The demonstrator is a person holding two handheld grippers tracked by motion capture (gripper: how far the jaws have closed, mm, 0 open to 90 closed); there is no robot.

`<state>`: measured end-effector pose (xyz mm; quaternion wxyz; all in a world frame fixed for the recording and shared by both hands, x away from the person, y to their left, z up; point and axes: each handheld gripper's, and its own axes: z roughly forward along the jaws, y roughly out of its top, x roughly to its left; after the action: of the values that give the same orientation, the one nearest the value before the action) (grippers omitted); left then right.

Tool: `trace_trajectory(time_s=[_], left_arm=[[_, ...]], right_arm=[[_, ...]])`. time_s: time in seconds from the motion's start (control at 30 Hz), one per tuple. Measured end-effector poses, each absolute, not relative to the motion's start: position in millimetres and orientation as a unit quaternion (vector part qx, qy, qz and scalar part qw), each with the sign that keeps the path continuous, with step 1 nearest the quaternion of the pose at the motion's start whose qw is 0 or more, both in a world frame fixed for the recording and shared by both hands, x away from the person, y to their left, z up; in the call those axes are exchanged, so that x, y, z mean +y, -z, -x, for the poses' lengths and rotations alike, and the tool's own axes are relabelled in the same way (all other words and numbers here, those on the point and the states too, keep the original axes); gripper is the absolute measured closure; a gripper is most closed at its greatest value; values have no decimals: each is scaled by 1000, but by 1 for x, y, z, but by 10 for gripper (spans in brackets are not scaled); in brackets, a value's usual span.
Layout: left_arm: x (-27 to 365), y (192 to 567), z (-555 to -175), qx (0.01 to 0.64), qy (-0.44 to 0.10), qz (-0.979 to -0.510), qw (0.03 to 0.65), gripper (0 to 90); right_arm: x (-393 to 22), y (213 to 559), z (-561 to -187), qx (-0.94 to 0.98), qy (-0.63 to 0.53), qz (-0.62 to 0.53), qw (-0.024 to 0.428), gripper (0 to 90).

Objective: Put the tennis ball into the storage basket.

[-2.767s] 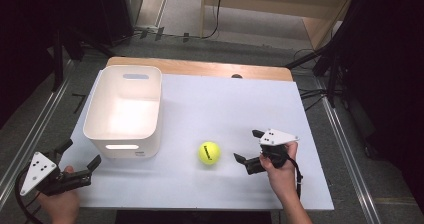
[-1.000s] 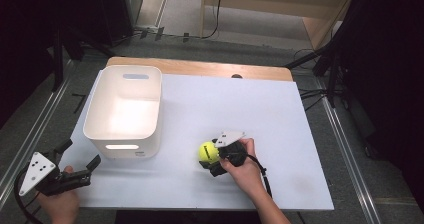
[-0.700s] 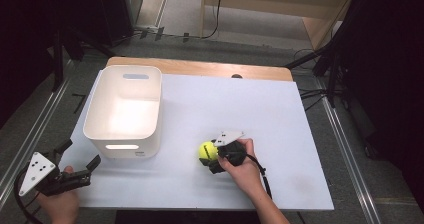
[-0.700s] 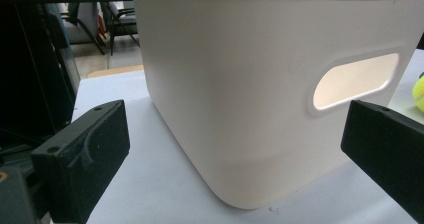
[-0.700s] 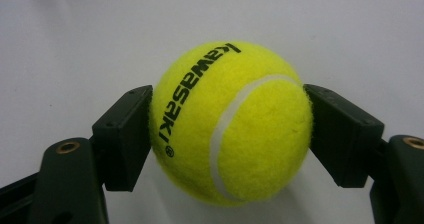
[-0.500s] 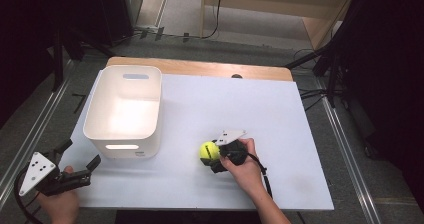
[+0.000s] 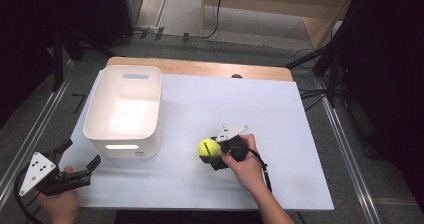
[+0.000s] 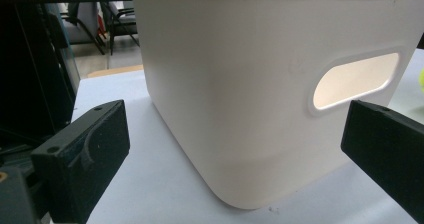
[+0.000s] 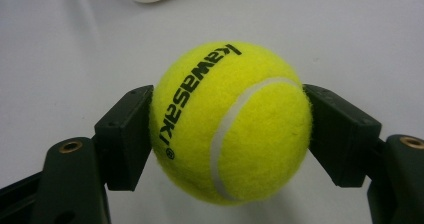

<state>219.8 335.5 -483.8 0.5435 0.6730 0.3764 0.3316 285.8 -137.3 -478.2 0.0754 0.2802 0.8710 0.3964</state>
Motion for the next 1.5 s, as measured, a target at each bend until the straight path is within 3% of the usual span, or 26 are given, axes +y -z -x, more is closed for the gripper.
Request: trace_trajectory(time_s=[1.5], left_arm=[[336, 484, -220, 376, -330, -671, 547, 0]], right_arm=[[-125, 433, -309, 864, -432, -255, 52, 246]])
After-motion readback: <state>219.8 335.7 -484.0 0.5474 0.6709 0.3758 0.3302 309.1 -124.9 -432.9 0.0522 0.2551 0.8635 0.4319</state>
